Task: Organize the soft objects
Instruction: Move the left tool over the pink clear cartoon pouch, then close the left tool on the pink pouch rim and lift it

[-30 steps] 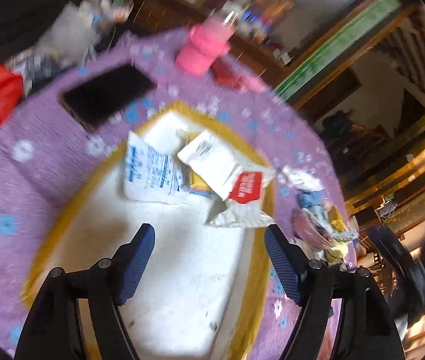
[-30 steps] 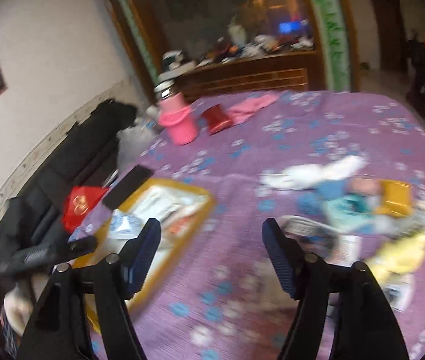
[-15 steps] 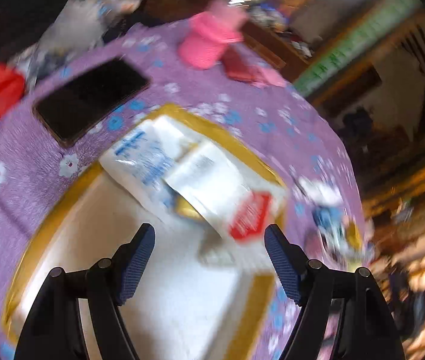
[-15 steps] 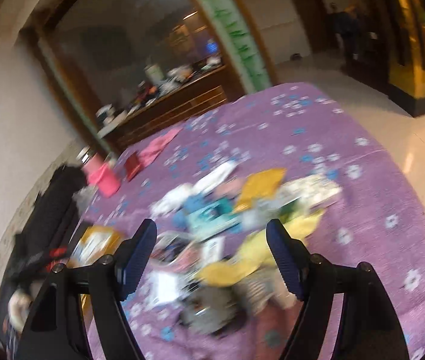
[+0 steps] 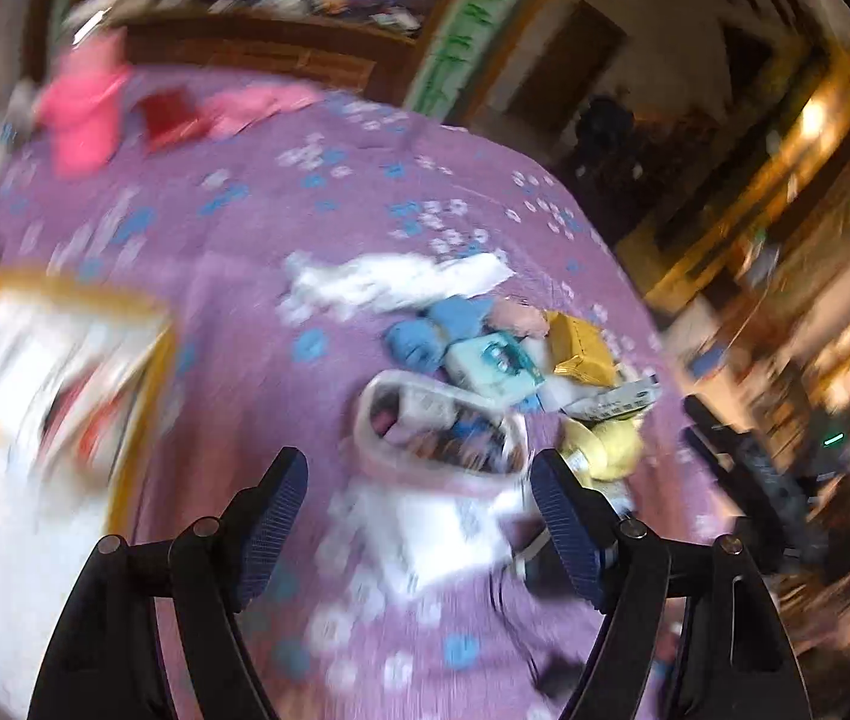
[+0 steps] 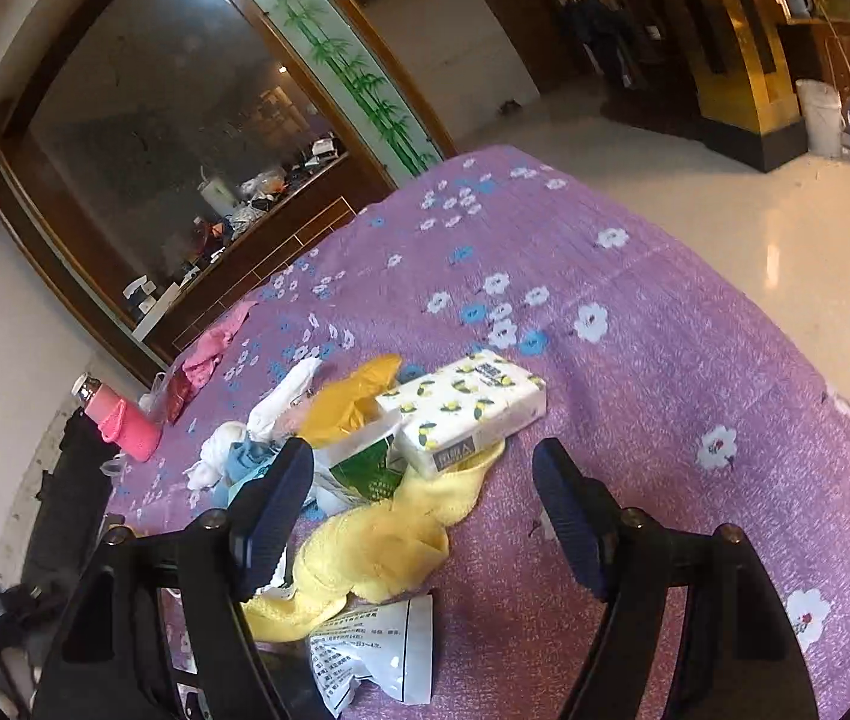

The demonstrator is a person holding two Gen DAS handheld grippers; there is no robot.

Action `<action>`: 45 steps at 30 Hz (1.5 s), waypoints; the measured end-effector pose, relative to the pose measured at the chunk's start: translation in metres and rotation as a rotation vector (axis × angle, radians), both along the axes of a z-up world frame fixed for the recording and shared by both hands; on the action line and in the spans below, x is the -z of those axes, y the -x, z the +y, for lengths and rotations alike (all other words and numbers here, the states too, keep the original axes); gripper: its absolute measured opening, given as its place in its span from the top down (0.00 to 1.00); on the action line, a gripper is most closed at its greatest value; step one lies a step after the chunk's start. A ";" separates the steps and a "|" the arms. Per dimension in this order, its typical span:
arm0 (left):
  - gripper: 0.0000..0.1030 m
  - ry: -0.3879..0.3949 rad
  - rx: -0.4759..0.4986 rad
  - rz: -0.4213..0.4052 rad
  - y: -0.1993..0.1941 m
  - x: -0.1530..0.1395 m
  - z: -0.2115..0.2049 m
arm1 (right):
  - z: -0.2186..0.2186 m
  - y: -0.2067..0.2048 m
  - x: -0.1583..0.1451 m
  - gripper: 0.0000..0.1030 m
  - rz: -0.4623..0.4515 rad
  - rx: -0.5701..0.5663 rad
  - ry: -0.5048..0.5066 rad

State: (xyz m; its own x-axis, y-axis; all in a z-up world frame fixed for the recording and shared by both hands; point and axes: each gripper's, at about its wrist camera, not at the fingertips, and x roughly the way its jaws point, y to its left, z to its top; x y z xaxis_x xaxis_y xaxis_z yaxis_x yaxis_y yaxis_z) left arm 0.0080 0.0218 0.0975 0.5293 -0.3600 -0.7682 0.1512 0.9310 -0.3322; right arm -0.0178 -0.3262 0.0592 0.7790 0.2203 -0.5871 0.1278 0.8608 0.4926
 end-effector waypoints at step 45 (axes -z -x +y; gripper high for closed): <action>0.57 -0.282 -0.079 -0.028 -0.008 0.055 -0.025 | 0.009 -0.011 0.019 0.27 0.098 -0.069 -0.015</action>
State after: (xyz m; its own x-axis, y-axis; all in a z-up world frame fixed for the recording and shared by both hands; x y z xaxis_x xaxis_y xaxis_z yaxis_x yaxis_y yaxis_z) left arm 0.0165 -0.0029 0.0422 0.5692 -0.0914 -0.8171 0.0803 0.9952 -0.0554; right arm -0.0064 -0.3169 0.0406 0.7007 0.2809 -0.6558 0.1164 0.8619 0.4936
